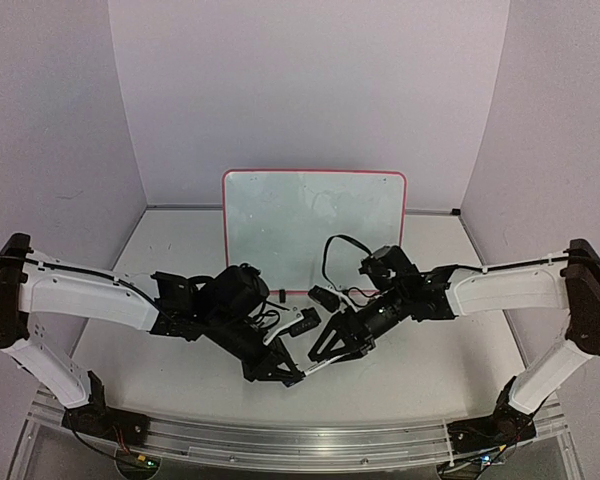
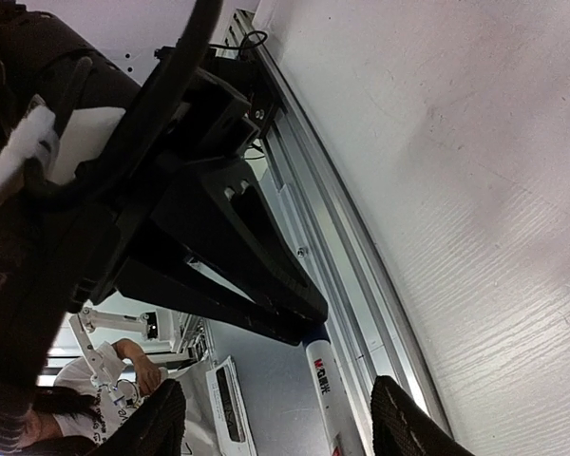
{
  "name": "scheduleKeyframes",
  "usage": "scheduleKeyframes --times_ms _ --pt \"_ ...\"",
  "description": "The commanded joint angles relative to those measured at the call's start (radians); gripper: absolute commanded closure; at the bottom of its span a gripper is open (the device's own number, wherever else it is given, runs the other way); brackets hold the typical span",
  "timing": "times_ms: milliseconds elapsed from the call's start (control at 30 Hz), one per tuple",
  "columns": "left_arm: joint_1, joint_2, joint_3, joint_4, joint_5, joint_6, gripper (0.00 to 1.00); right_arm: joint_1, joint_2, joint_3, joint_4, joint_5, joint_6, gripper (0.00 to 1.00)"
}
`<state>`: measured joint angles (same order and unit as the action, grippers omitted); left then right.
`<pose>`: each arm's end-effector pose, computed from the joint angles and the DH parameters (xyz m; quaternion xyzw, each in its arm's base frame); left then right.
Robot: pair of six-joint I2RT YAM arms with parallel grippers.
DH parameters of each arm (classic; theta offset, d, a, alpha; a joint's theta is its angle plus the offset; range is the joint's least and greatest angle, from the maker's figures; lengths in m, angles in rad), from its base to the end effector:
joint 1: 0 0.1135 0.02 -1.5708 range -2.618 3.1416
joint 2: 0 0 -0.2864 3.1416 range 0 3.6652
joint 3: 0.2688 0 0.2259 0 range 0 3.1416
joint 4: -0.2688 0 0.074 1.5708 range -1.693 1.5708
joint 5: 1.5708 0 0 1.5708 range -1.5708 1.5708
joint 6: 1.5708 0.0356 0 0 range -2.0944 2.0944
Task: Write a sentence on the whiteboard
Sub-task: Pass from the left arm to the right
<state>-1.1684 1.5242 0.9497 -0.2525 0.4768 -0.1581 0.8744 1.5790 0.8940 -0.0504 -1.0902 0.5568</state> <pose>0.0999 -0.2766 0.2539 0.5132 0.7507 -0.3908 0.1428 0.1657 0.2474 0.2479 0.3313 -0.7385 -0.5852 0.0491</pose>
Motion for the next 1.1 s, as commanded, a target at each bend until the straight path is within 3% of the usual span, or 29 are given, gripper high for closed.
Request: scheduleKeyframes --times_ms 0,367,767,1067 --pt "0.011 -0.025 0.036 0.033 0.026 -0.012 1.0 0.02 0.027 0.03 0.018 -0.017 0.003 0.39" --pt "0.015 -0.007 0.042 0.024 0.038 -0.007 1.0 0.042 0.046 0.048 0.011 -0.013 0.0 0.5" --pt "0.015 0.005 0.046 0.017 0.041 0.003 1.0 0.047 0.047 0.036 0.001 -0.005 -0.003 0.8" --pt "0.019 0.008 0.05 0.0 0.035 0.012 1.0 0.049 0.055 0.038 -0.028 0.0 -0.024 0.97"
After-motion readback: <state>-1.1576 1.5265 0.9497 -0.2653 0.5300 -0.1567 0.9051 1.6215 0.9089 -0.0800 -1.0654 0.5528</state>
